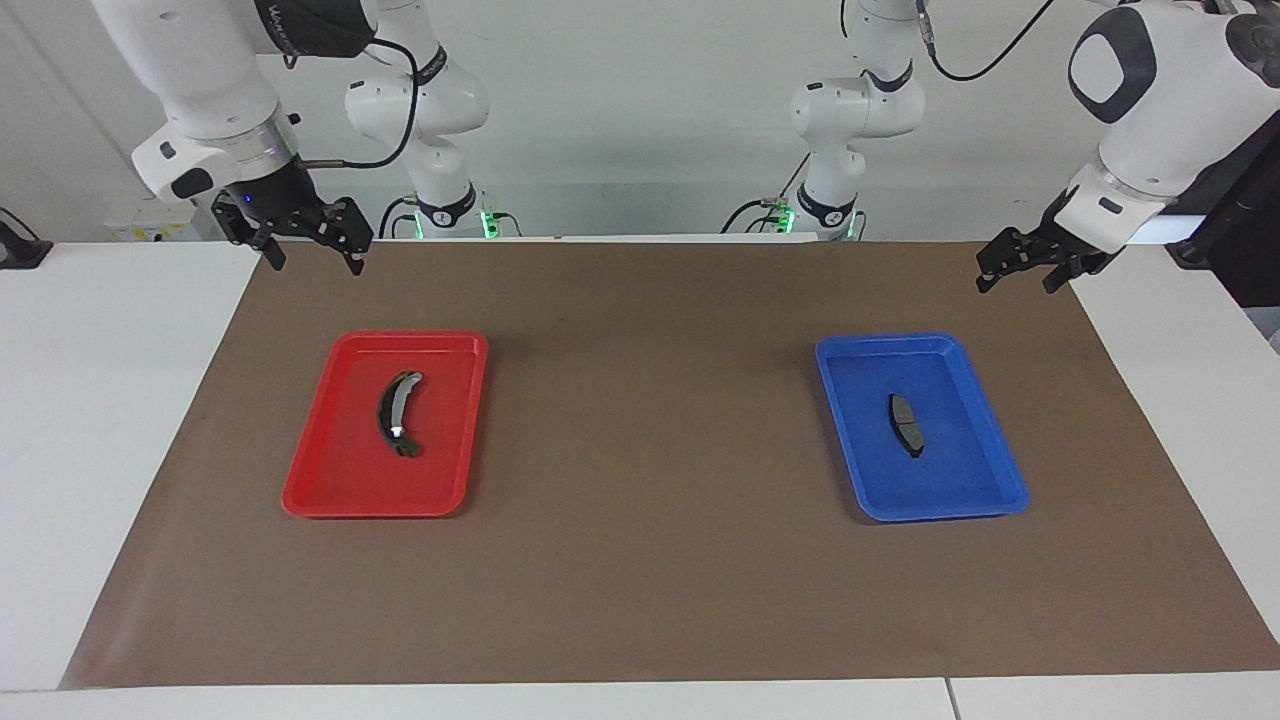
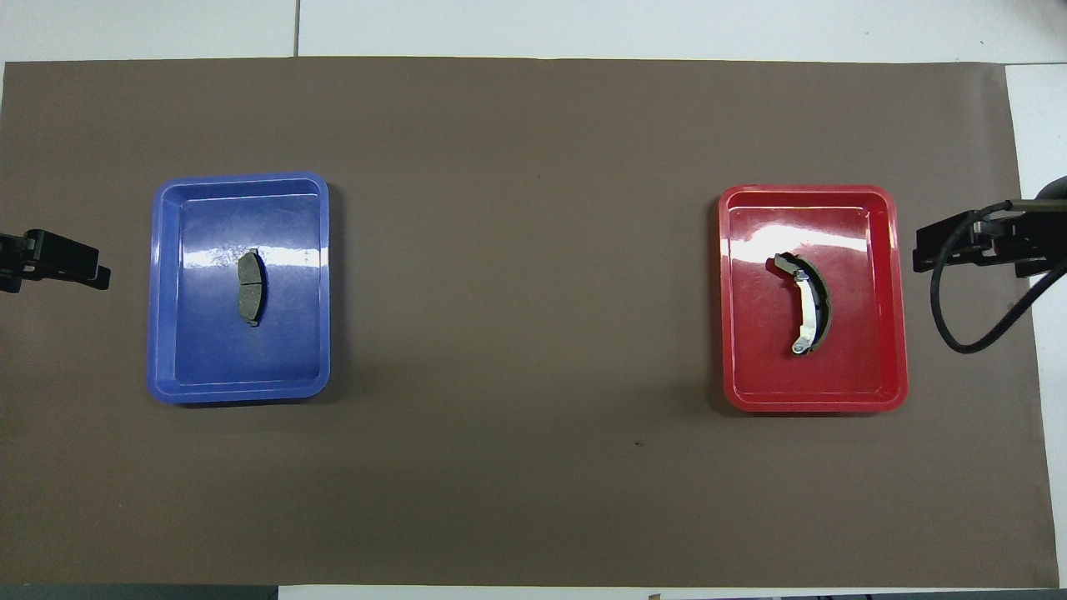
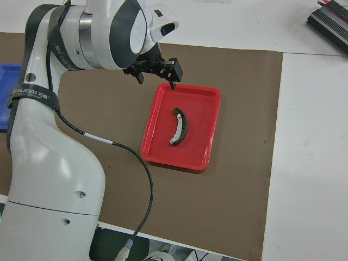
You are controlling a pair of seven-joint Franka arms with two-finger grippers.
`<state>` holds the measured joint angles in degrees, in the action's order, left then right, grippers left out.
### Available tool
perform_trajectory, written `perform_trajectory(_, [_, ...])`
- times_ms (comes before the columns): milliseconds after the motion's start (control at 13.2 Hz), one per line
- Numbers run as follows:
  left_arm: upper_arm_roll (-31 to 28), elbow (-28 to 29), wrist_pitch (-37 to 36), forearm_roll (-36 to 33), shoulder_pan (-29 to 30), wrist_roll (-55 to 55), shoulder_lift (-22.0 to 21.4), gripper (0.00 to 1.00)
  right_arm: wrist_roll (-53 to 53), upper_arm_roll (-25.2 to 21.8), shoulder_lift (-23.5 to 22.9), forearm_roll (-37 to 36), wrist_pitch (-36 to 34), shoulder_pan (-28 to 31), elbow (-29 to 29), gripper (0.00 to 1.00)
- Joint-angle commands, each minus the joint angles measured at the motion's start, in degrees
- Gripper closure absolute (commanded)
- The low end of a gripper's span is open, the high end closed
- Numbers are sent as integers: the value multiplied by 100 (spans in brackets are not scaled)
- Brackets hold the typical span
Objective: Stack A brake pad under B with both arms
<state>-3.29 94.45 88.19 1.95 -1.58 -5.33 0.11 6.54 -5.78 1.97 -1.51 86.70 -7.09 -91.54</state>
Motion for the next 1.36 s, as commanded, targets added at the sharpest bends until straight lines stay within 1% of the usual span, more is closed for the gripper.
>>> perform_trajectory(0, [12,82,-12,60,35,-56,-73,0,-4,33,66,19,-56,41,-21,0])
perform_trajectory(1135, [12,82,-73,68,-9,-30,-81,0,14,33,101,19,-48,49,-74,0])
perform_trajectory(1211, [12,99,65,68,26,5,-73,0,14,33,128,19,-48,49,-126,0])
perform_trajectory(1286, [12,360,510,68,35,-56,-116,0,5,33,180,28,22,41,-257,0])
